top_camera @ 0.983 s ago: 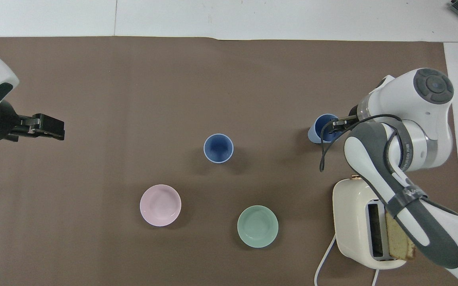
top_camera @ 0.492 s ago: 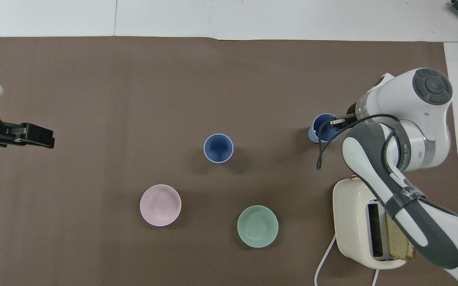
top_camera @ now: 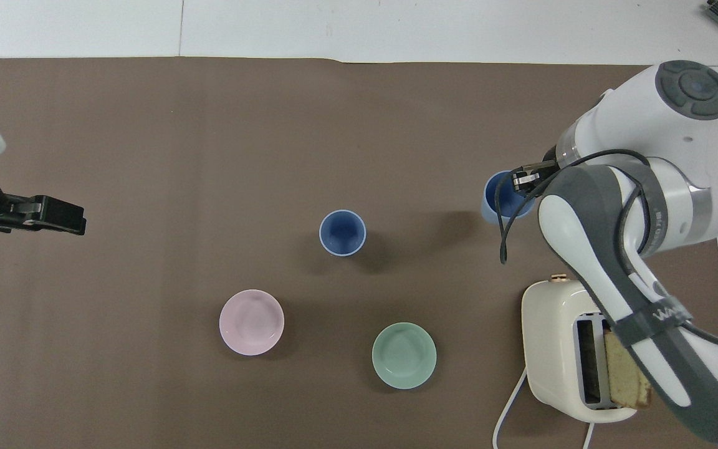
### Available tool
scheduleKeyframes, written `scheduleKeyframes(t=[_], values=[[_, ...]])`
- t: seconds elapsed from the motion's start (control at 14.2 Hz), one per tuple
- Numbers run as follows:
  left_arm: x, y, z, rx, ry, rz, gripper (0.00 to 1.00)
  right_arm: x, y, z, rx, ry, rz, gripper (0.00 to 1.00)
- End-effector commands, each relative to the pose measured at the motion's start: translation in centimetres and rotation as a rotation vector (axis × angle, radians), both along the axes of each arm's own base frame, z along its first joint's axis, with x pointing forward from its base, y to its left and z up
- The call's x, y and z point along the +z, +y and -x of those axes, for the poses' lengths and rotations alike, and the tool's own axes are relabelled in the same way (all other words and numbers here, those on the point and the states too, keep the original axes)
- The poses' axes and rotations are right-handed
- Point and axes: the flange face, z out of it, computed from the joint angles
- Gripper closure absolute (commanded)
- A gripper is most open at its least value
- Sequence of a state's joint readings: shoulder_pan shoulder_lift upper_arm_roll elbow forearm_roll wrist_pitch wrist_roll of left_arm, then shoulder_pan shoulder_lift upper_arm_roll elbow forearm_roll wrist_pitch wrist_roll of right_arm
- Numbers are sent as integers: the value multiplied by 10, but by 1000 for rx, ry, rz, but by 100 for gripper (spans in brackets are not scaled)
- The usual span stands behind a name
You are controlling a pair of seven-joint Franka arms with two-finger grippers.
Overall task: Stack blue cups with both arms
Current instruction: 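Carry the blue cup with the right gripper over the first blue cup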
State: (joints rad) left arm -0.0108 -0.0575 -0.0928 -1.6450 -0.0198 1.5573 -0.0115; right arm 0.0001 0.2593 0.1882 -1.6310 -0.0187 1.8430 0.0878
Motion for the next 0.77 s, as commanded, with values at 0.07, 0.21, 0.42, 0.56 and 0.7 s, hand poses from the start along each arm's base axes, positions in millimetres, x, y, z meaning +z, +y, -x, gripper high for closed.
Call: scheduleKeyframes(t=[0.07,0.21,0.42,0.56,0.7], values=[[31,5,8,-2,-57,17,0,44,63,8,-23,-13,-6,100],[32,5,10,-2,-46,16,0,62,85,11,-85,-35,-14,100],[33,5,11,1,-49,16,0,81,139,25,-141,-60,-29,100],[34,4,11,-1,-55,16,0,86,168,34,-178,-53,-80,100],[33,2,12,-5,-49,16,0,89,191,44,-193,-55,-115,100]])
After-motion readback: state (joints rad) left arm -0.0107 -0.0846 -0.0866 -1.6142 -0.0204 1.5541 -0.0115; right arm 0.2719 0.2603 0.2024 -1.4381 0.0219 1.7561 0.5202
